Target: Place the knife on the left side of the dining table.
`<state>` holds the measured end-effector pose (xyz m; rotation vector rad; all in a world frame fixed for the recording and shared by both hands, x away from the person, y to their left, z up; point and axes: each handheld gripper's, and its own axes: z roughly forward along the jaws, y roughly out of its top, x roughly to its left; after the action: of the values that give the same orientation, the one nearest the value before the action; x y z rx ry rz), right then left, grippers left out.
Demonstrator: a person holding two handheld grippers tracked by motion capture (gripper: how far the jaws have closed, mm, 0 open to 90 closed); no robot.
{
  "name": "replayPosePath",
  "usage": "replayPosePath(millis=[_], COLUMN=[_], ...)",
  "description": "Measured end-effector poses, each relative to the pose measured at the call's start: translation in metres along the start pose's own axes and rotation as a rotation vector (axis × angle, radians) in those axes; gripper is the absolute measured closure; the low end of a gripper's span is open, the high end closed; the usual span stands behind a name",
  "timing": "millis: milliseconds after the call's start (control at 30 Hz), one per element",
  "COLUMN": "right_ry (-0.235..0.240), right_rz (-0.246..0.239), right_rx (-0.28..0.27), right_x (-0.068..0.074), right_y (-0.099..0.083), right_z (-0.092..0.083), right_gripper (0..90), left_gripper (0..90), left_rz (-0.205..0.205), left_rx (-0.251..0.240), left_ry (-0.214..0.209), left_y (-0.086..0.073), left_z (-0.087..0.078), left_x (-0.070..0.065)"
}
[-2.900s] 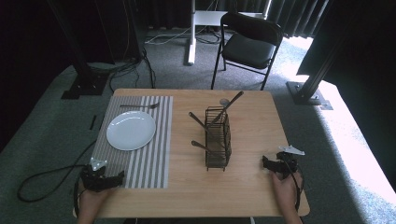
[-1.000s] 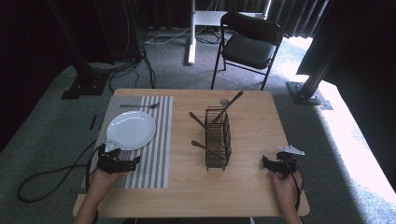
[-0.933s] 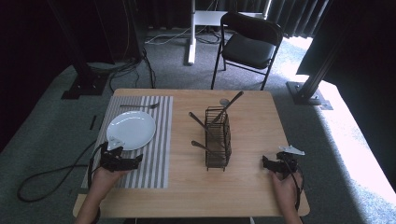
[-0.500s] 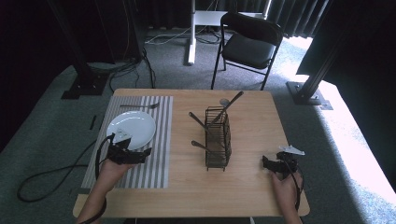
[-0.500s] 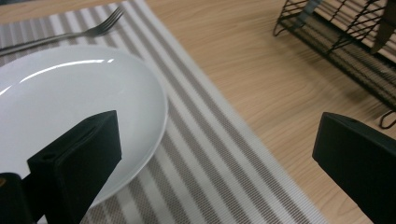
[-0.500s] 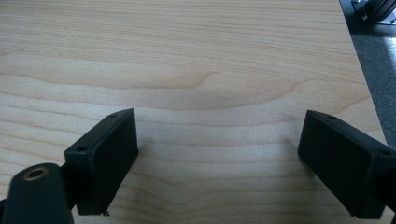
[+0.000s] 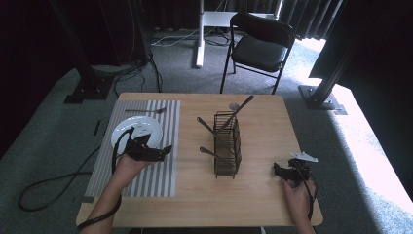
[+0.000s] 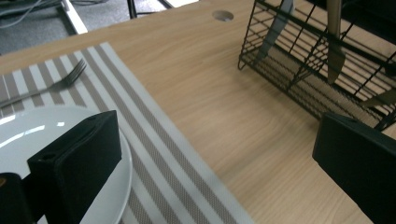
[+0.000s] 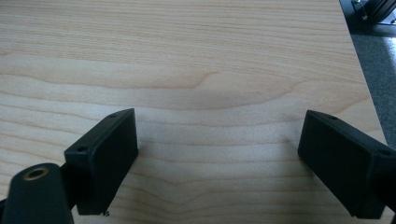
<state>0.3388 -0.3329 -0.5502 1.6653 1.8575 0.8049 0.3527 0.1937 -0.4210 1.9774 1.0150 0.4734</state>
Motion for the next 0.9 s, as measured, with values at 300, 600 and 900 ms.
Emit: replayPosePath(millis=[300,600,900], right_ry=[0.0,0.0,0.0], right_rz=[0.0,0.0,0.0], right_rx=[-0.001,-0.002,-0.002], right_x=[0.0,0.0,0.0], right_y=[0.0,0.0,0.0], right_z=[0.0,0.0,0.0], right_gripper=[11.5,11.5,11.5], left_gripper=[1.3,1.3,1.4], left_rz=[0.029,0.059,0.061], left_rx=[-0.02,-0.024,-0.02], left_ry=[-0.053,-0.087,-0.141], left_y=[0.032,0.061,0.075], left_z=[0.01,0.024,0.045], left_x=[-0.012,-0.026,-0.038])
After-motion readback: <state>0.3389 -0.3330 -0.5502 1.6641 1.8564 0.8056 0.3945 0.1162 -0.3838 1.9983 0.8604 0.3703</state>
